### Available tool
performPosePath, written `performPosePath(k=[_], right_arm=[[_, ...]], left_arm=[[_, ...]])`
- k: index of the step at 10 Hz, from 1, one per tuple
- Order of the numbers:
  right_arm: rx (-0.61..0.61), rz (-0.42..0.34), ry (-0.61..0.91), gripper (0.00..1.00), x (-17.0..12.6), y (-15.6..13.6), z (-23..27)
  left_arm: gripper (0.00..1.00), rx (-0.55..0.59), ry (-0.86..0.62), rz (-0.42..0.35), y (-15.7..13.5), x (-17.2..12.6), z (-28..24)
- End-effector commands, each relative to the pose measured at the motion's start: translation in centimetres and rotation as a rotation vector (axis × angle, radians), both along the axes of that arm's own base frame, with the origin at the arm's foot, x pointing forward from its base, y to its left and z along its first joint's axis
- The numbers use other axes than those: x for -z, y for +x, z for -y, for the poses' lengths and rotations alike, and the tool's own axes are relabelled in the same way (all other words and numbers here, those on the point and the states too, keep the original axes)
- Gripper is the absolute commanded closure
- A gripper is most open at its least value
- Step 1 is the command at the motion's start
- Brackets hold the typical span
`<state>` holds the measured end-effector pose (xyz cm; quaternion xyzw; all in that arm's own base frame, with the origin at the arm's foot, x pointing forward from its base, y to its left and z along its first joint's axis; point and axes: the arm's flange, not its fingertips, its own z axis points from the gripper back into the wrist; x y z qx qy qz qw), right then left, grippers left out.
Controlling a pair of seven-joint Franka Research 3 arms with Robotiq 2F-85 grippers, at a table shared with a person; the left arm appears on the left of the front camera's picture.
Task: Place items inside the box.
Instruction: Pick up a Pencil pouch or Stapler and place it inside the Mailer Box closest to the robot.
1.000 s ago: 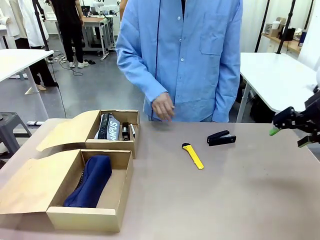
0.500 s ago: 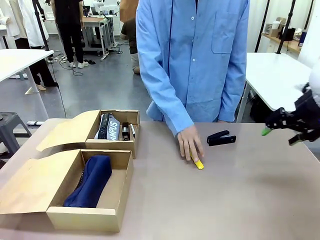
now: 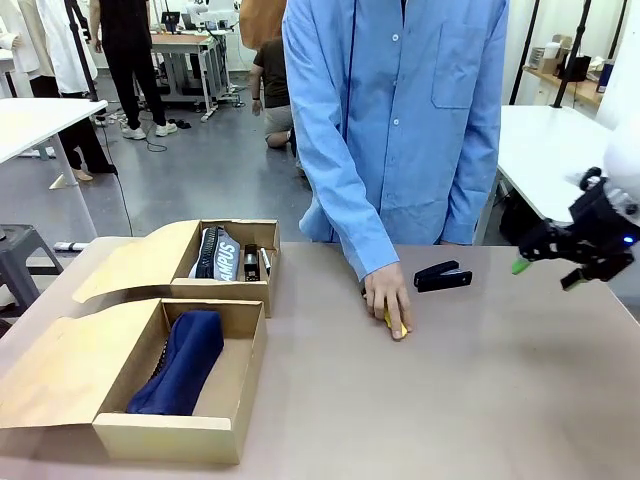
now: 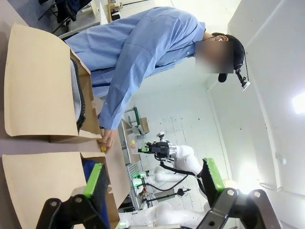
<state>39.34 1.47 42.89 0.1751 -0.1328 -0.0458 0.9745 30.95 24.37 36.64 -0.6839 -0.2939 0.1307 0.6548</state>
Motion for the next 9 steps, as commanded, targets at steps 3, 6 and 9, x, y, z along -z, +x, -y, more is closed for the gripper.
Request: performPosePath(k=[3,6,9], right_arm=[[0.086,0.002,0.185,0.00,2.2,-3.6,8.5],[0.005,-0.011,0.153,0.00,2.6,-1.4,6.1],[-0.120,0.043,-0.002,0.00,0.8,3.6,-3.5]], left_arm=[[0.00,0.005,-0.004,0.017,-0.1,-0.2,0.1],[0.00,0.005,-0.004,0.017,-0.1,-0.2,0.1],[0.00,0.005,-0.004,0.017,-0.1,-0.2,0.1]])
